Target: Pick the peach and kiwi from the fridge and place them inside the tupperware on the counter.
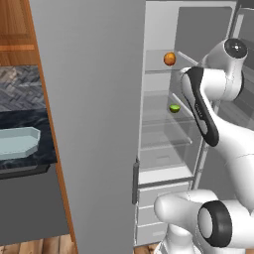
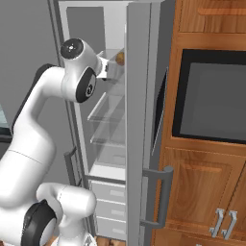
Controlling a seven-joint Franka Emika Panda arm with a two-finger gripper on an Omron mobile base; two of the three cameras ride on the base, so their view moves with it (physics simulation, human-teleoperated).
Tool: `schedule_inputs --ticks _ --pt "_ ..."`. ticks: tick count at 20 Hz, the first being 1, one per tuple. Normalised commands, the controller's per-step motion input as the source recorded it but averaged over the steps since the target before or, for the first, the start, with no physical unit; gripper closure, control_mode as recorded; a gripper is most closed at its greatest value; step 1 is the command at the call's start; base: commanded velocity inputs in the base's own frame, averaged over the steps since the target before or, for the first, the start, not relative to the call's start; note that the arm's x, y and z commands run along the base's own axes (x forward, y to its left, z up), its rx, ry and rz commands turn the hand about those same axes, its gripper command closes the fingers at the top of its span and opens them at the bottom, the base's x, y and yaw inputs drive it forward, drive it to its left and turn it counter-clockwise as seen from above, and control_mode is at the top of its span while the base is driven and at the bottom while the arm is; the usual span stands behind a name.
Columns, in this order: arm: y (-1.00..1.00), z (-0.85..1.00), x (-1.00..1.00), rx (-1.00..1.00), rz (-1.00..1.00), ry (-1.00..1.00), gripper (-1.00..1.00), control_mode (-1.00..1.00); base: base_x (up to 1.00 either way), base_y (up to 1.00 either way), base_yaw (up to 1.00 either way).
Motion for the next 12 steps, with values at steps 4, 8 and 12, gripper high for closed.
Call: schedule_inputs --ticks 4,8,12 --pt "0.00 0.20 0.20 0.00 0.00 -0.01 -1.00 -1.00 0.00 0.00 0.00" --pt "0.00 0.06 0.30 0.00 0.00 0.00 -1.00 -1.00 0.00 0.00 0.00" --pt "0.00 0.00 0.41 0.00 0.00 0.00 -1.00 -1.00 0.00 0.00 0.00"
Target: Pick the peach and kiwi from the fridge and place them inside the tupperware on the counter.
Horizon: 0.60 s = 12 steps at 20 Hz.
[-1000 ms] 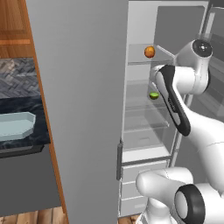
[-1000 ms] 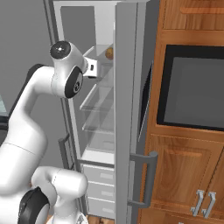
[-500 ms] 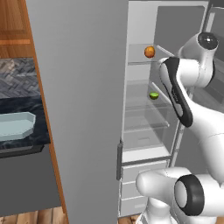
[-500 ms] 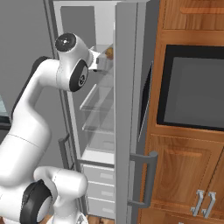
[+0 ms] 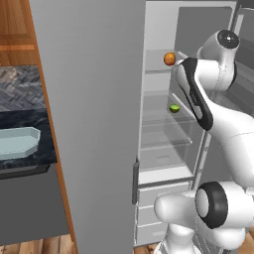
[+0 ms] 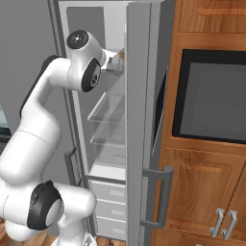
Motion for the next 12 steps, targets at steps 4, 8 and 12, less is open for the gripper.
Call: schedule_inputs --ticks 4,8,12 --pt "0.00 0.00 0.49 0.00 0.00 0.00 -1.00 -1.00 0.00 0.00 0.00" --pt "0.00 0.00 0.54 0.00 0.00 0.00 -1.00 -1.00 0.00 0.00 0.00" --pt "0.00 0.00 0.56 0.00 0.00 0.00 -1.00 -1.00 0.00 0.00 0.00"
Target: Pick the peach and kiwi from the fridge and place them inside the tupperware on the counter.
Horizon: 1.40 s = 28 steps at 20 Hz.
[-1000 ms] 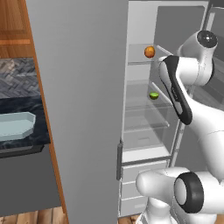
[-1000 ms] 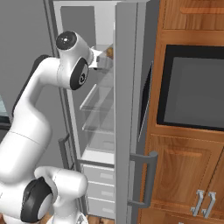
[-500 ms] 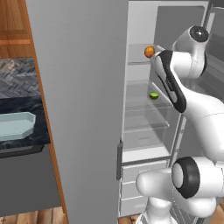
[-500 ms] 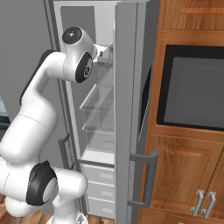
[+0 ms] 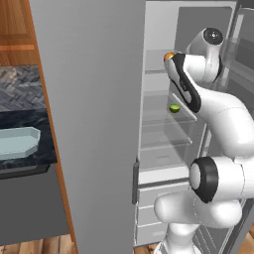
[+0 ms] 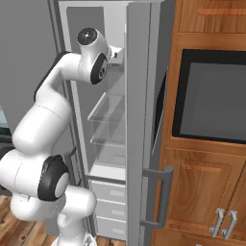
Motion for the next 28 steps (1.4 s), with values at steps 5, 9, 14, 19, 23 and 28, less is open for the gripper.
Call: schedule_inputs --ticks 5,9,14,19,23,28 --pt "-0.01 0.00 0.55 0.00 0.00 0.00 -1.00 -1.00 0.00 0.00 0.00" --pt "-0.02 0.00 0.53 0.00 0.00 0.00 -1.00 -1.00 0.00 0.00 0.00" --pt "-0.02 0.00 0.49 0.00 0.00 0.00 -1.00 -1.00 0.00 0.00 0.00" --pt "-0.04 0.00 0.42 0.00 0.00 -0.03 -1.00 -1.00 0.00 0.00 0.00" --pt "-0.04 0.00 0.46 0.00 0.00 -0.02 -1.00 -1.00 0.00 0.00 0.00" --pt "-0.09 0.00 0.40 0.00 0.00 -0.04 -1.00 -1.00 0.00 0.00 0.00"
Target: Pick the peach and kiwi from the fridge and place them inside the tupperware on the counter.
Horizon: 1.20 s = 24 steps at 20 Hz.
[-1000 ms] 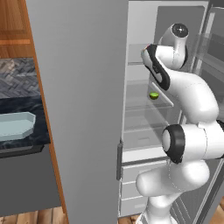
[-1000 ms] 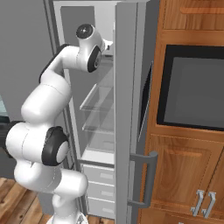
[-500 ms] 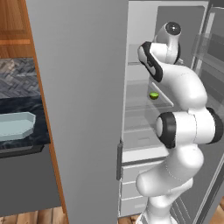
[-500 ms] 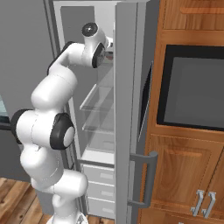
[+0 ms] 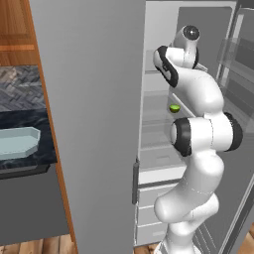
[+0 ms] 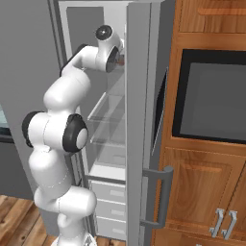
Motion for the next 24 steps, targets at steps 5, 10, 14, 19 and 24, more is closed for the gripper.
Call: schedule_inputs --ticks 5,10,14,19,24 --pt "-0.09 0.00 0.34 0.00 0.00 -0.03 -1.00 -1.00 0.00 0.00 0.00" --pt "-0.06 -0.08 0.01 0.00 0.00 0.01 -1.00 -1.00 0.00 0.00 0.00" --pt "0.00 -0.20 -0.08 0.00 0.00 0.03 -1.00 -1.00 0.00 0.00 0.00" --pt "0.00 -0.30 -0.25 0.00 -0.01 0.04 -1.00 -1.00 0.00 0.00 0.00" --pt "0.00 -0.29 0.00 0.00 -0.01 0.02 -1.00 -1.00 0.00 0.00 0.00"
